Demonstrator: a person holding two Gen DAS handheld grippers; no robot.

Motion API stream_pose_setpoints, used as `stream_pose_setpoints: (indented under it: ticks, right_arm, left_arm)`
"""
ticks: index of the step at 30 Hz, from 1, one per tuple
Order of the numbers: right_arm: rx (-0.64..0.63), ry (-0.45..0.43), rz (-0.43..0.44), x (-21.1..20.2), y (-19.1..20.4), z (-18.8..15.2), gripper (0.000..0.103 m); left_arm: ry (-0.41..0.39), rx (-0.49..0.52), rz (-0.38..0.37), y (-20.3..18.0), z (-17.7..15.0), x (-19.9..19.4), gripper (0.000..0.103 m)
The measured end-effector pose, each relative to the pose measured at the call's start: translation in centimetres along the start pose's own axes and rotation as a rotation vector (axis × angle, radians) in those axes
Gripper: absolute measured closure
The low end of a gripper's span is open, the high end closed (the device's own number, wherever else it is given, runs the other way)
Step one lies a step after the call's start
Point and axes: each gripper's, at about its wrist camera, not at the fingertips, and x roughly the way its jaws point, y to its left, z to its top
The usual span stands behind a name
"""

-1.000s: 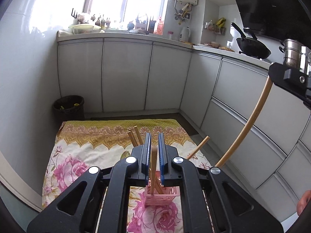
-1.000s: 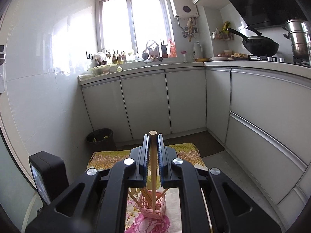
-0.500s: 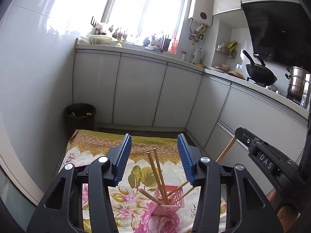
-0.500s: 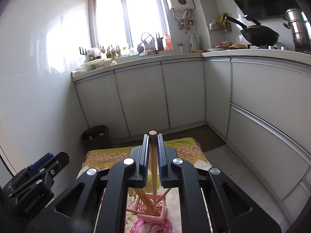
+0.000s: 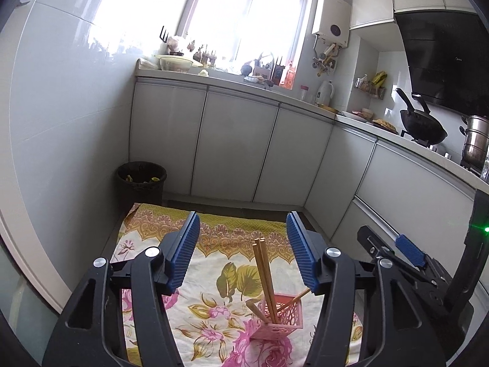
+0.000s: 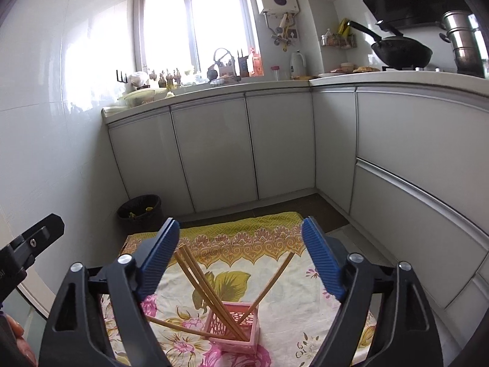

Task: Organize utensils
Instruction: 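Lower the chopstick into the pink holder and open the left tool while the right tool releases its own, then grasp a wooden chopstick with the left tool while the right tool grasps another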

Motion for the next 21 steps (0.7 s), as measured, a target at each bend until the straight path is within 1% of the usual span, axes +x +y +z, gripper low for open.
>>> stream_pose_setpoints:
  ticks: [1, 4, 6, 9, 11, 12, 13, 14, 18, 21]
  right_arm:
    - [0.005, -0.005, -0.002, -0.4, -0.1, 0.2, 0.015]
    - [0.013, -0.011, -0.022, -1.4, -0.7, 0.7, 0.011]
    - [0.024, -0.008, -0.027, -2.0, -1.2, 0.9, 0.007]
    - [0.043, -0.004, -0.038, -3.1, -2.1, 0.9, 0.007]
    - [0.044, 0.001, -0.053, -3.8, -2.7, 0.8, 0.007]
    - [0.042, 0.002, -0.057, -4.3, -2.8, 0.6, 0.007]
    - [0.043, 0.004, -0.058, -4.7, -3.1, 0.4, 0.007]
    - [0.047, 0.005, -0.064, -5.2, -3.4, 0.3, 0.007]
    - [0.072, 0.017, -0.068, -7.2, -5.1, -0.6, 0.007]
    - [0.098, 0.052, -0.071, -8.6, -6.8, -1.9, 0.007]
  left_arm:
    - [-0.003, 0.000, -0.001, 0.0, 0.1, -0.2, 0.045]
    - [-0.017, 0.013, 0.007, -0.2, 0.3, -1.1, 0.037]
    - [-0.021, 0.023, 0.005, -0.4, 0.4, -1.7, 0.035]
    - [-0.033, 0.042, 0.005, -0.7, 0.5, -2.6, 0.029]
    - [-0.042, 0.051, 0.008, -0.9, 0.5, -3.3, 0.018]
    - [-0.052, 0.051, 0.011, -1.0, 0.5, -3.7, 0.015]
    - [-0.060, 0.054, 0.013, -1.0, 0.5, -4.1, 0.010]
    - [-0.065, 0.059, 0.014, -1.1, 0.5, -4.4, 0.007]
    - [-0.031, 0.104, 0.002, -1.7, 0.1, -5.0, 0.007]
    - [0.015, 0.152, -0.007, -2.6, -0.9, -4.8, 0.007]
